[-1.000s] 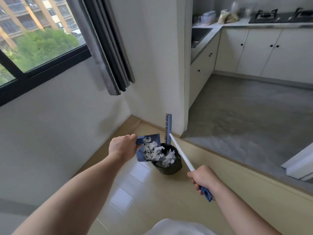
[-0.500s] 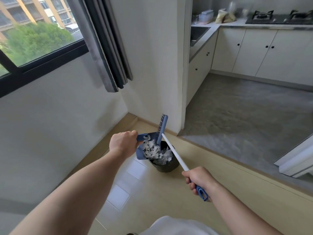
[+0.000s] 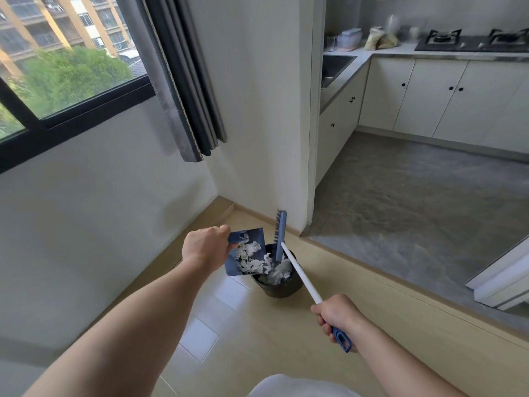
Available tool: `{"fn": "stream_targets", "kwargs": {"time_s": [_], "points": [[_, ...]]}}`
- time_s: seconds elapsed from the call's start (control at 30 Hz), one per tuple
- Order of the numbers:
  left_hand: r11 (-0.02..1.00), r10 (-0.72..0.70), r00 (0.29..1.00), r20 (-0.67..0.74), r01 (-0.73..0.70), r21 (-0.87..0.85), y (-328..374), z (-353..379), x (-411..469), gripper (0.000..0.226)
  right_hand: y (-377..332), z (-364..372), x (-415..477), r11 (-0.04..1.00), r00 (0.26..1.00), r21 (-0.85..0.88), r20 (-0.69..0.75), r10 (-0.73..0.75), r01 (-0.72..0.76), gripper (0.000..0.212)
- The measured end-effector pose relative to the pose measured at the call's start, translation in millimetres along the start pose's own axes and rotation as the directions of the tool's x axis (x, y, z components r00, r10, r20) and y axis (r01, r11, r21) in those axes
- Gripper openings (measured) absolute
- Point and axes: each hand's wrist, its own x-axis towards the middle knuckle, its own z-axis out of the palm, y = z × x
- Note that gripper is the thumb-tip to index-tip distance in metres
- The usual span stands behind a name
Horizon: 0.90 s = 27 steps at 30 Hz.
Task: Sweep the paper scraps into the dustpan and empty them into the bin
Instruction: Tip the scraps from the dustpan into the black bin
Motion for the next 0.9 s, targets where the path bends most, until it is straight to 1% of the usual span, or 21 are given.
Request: {"fn": "stream_targets", "kwargs": {"time_s": [0.13, 0.23, 0.4, 0.57, 0.67, 0.9], "points": [[1.000, -0.007, 1.000, -0.002, 0.007, 0.007, -0.9, -0.9, 0.1, 0.040, -2.6, -7.3, -1.0, 1.000, 1.000, 0.013, -0.003, -0.007, 0.007, 0.020], [1.000, -0.012, 1.000, -0.009, 0.012, 0.013, -0.5, -2.3, 1.2, 0.040, -7.5, -12.8, -4.4, 0.998, 1.000, 0.059, 0.012, -0.012, 0.011, 0.021], [1.000, -0.016, 1.000, -0.008, 0.016, 0.011, 2.7, -4.1, 5.0, 0.042, -13.0, -17.2, -4.4, 0.989, 0.995, 0.144, 0.097, 0.029, -0.043, 0.026], [1.000, -0.016, 1.000, -0.010, 0.017, 0.021, 8.7, -8.1, 9.0, 0.040, -12.5, -16.5, 0.7, 0.976, 0.985, 0.197, 0.163, 0.057, -0.089, 0.022], [1.000, -0.016, 1.000, -0.004, 0.016, 0.020, 12.8, -11.2, 10.4, 0.039, -11.4, -15.0, 1.4, 0.980, 0.984, 0.170, 0.165, 0.072, -0.100, 0.022], [1.000, -0.030, 1.000, -0.006, 0.030, 0.003, 10.6, -12.5, 10.1, 0.041, -10.1, -10.1, 7.4, 0.990, 0.991, 0.109, 0.109, 0.078, -0.090, 0.017]]}}
